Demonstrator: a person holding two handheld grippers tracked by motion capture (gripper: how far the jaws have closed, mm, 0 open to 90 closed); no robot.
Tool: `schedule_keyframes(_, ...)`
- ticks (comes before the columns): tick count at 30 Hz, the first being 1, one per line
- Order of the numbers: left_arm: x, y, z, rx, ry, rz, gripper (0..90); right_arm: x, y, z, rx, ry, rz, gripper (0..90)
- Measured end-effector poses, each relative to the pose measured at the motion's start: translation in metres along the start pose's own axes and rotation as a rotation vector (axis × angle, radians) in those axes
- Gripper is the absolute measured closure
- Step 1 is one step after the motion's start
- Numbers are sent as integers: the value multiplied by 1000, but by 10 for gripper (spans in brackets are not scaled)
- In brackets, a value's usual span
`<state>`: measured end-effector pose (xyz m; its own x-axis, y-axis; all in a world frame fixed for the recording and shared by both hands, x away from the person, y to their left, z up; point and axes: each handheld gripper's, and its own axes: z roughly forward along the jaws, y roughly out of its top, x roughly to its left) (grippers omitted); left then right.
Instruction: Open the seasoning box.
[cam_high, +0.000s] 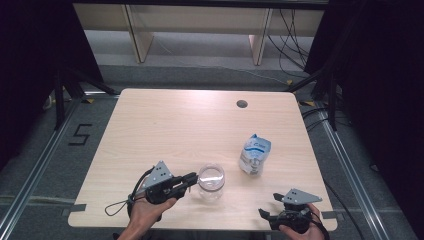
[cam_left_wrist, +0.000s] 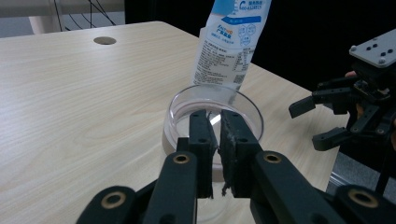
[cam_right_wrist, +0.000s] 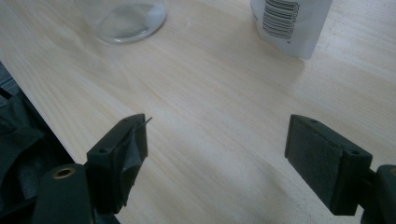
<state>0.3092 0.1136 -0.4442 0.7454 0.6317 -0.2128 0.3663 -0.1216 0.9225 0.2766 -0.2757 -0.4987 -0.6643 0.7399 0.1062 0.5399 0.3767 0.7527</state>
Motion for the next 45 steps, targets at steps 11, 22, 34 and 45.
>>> schedule_keyframes(11,8,-3,4,0,51,13,846,5,3,2,7,-1,-21,223)
schedule_keyframes(22,8,-8,6,14,72,34,852,6,5,3,-16,12,-48,242)
schedule_keyframes(34,9,-11,5,5,80,34,847,20,22,8,-115,9,-136,491)
schedule_keyframes(45,9,-13,5,4,81,19,847,33,42,20,-158,20,-195,674)
